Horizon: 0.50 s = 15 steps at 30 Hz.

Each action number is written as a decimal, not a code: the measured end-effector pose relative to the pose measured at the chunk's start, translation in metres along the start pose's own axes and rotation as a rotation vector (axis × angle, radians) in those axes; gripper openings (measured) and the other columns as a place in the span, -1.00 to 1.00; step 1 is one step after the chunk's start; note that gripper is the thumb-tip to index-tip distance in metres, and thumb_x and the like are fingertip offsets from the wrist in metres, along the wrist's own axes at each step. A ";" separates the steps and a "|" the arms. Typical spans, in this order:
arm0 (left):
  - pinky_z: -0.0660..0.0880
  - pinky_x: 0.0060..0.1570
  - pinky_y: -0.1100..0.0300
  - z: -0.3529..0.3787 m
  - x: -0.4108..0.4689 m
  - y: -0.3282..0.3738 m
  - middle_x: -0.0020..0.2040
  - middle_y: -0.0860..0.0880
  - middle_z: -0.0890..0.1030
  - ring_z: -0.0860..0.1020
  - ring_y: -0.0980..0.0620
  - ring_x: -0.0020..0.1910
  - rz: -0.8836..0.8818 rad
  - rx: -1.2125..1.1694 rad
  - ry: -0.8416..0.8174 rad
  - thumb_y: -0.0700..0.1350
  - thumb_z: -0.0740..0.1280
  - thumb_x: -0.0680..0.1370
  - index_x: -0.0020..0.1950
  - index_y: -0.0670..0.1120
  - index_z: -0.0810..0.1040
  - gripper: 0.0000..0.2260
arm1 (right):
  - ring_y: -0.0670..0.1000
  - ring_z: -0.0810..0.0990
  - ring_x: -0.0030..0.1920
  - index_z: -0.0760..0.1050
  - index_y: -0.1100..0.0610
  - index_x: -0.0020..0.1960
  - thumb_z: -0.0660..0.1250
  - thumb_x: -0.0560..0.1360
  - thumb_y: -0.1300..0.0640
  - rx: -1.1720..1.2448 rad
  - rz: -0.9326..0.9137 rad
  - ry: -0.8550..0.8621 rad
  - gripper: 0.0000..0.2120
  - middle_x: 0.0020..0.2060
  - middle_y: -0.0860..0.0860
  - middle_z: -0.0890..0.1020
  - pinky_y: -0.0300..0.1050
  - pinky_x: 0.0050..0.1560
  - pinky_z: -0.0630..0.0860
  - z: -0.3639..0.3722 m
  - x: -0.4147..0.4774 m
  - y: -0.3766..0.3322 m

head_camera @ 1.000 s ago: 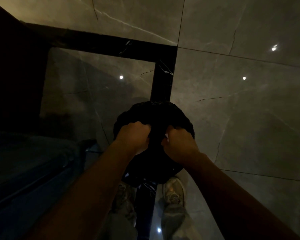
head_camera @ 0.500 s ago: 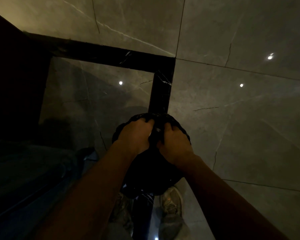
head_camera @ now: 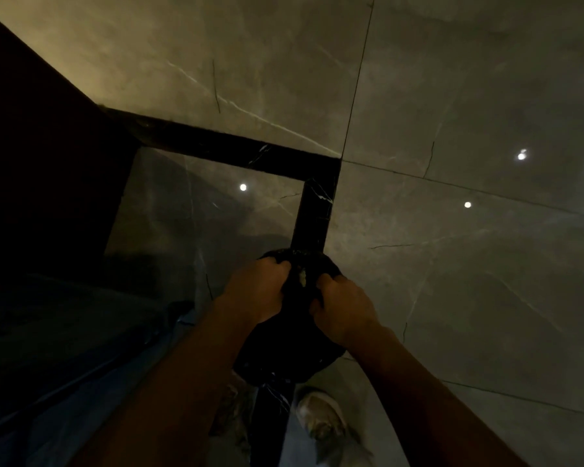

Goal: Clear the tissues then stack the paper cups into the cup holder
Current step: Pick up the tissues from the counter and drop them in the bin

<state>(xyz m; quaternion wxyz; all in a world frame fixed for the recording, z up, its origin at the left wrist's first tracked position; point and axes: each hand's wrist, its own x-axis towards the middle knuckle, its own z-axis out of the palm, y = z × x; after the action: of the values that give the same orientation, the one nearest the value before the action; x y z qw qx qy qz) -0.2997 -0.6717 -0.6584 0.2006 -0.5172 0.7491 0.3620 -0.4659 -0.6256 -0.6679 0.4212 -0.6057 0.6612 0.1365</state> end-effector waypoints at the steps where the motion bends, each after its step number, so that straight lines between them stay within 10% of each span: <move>1: 0.54 0.18 -0.04 -0.006 -0.007 0.001 0.34 -0.25 0.56 0.57 -0.29 0.30 -0.013 0.002 0.011 -0.18 0.35 0.65 0.38 -0.18 0.51 -0.70 | 0.25 0.55 0.16 0.41 0.22 0.37 0.27 0.61 0.09 -0.009 -0.010 -0.014 -0.62 0.22 0.23 0.52 -0.02 0.01 0.49 -0.006 -0.006 -0.002; 15: 0.48 0.39 -0.05 -0.088 -0.170 0.022 0.41 -0.18 0.58 0.55 -0.22 0.41 -0.227 -0.141 0.179 0.01 0.32 0.66 0.41 -0.11 0.54 -0.64 | 0.23 0.53 0.22 0.40 0.17 0.40 0.25 0.63 -0.06 -0.330 -0.219 -0.109 -0.56 0.28 0.22 0.48 0.01 0.17 0.53 -0.147 -0.123 -0.096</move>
<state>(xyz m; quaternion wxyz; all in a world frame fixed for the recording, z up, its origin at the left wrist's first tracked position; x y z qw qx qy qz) -0.2480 -0.6262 -0.4789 0.1360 -0.6415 0.6735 0.3413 -0.4462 -0.6648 -0.4579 0.3639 -0.7263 0.5363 0.2290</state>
